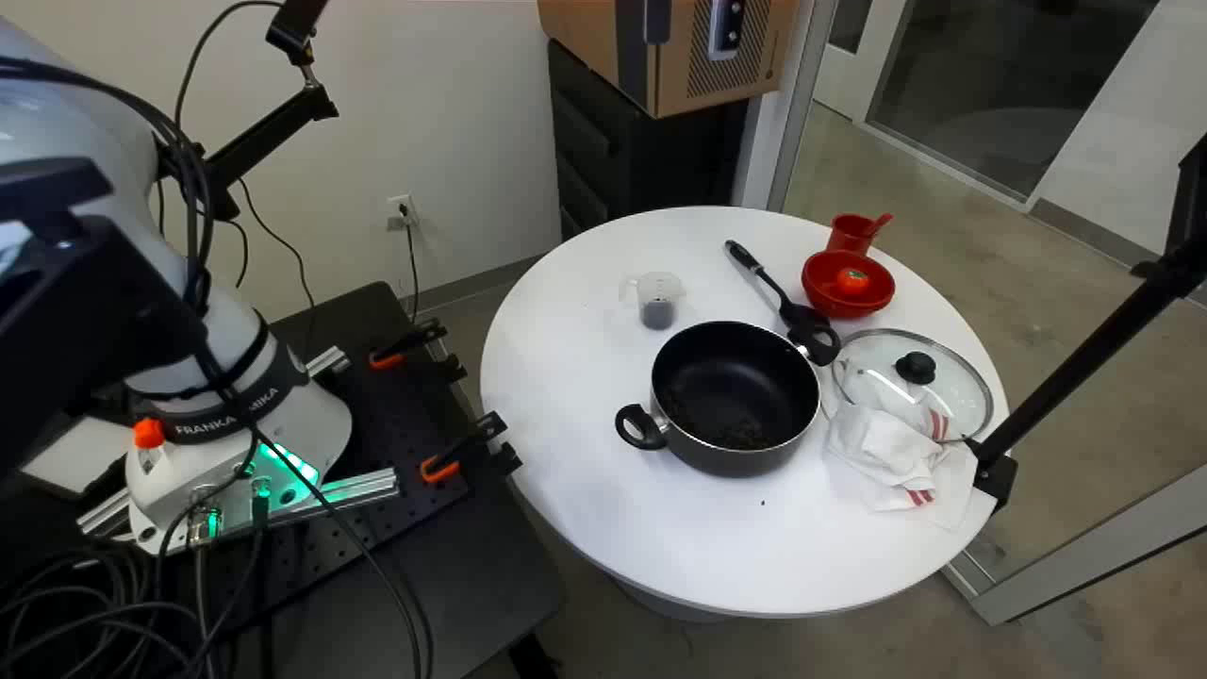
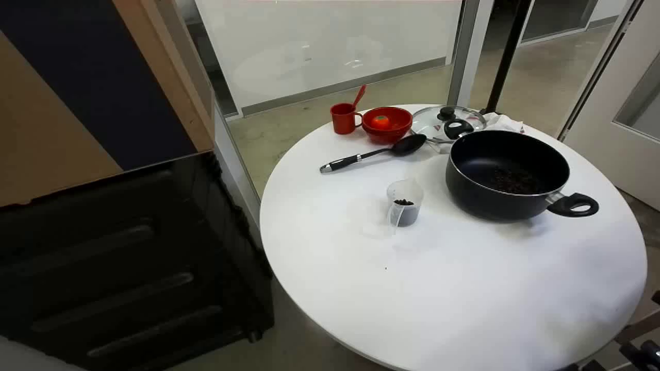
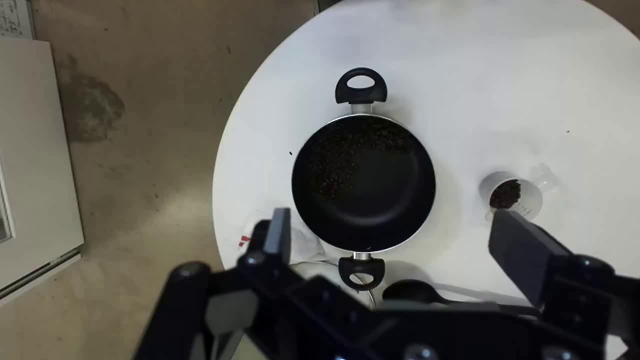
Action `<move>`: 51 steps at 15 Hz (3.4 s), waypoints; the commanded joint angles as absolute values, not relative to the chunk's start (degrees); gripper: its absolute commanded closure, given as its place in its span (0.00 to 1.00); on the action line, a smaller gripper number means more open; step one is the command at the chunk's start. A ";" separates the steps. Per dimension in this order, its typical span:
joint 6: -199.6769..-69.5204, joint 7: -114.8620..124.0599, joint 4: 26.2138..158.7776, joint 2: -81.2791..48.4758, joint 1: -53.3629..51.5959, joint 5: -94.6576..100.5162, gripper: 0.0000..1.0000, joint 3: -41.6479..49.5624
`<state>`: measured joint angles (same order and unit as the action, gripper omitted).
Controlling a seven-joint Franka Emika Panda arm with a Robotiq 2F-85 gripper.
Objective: Pour the contents of the jug into the pot
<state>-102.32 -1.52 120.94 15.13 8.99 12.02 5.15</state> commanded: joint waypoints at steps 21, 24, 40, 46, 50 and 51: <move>-108.49 -33.98 127.04 6.54 -7.79 10.20 0.00 -5.97; -109.79 -44.44 128.04 8.95 -8.01 8.31 0.00 -4.91; -105.35 -65.18 121.52 2.50 -9.40 -8.02 0.00 -4.91; -101.79 -75.76 115.44 -9.69 -8.41 1.58 0.00 -6.36; -104.57 -80.54 112.89 -16.98 -9.11 9.57 0.00 -8.25; -105.64 -81.52 112.36 -18.38 -9.33 11.57 0.00 -8.79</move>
<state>-104.23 -78.45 116.03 -13.39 -8.95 6.37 -7.01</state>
